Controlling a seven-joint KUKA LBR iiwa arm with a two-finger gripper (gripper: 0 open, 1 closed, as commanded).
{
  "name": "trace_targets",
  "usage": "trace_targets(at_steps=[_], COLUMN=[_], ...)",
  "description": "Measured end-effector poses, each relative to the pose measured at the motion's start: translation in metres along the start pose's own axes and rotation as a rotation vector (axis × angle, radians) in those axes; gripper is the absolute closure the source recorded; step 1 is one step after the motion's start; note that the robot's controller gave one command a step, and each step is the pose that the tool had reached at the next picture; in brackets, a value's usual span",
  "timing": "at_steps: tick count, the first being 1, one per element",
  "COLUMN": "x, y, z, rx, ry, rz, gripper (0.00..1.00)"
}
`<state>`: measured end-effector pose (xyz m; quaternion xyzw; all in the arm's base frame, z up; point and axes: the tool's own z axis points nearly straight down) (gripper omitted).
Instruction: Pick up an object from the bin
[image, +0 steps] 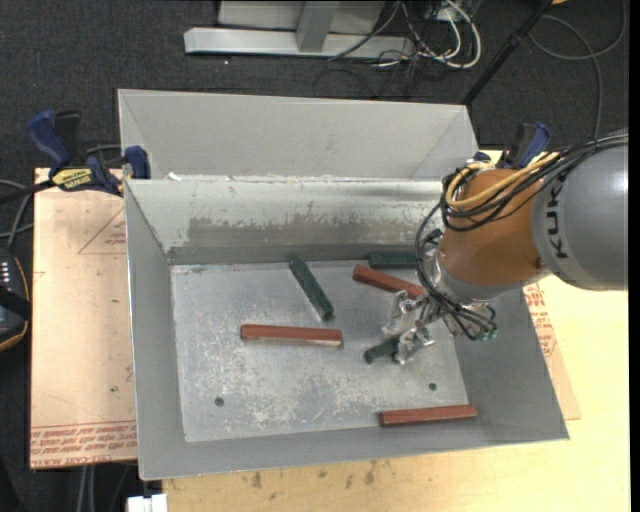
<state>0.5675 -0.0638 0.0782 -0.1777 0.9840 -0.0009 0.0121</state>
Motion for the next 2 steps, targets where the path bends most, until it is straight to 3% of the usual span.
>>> trace_targets(at_steps=[1,2], x=[0.000,-0.027], y=[0.000,0.016], z=[0.000,-0.153], rx=[0.000,-0.004], ry=[0.000,0.016], rz=[0.000,-0.028], gripper=[1.00,1.00])
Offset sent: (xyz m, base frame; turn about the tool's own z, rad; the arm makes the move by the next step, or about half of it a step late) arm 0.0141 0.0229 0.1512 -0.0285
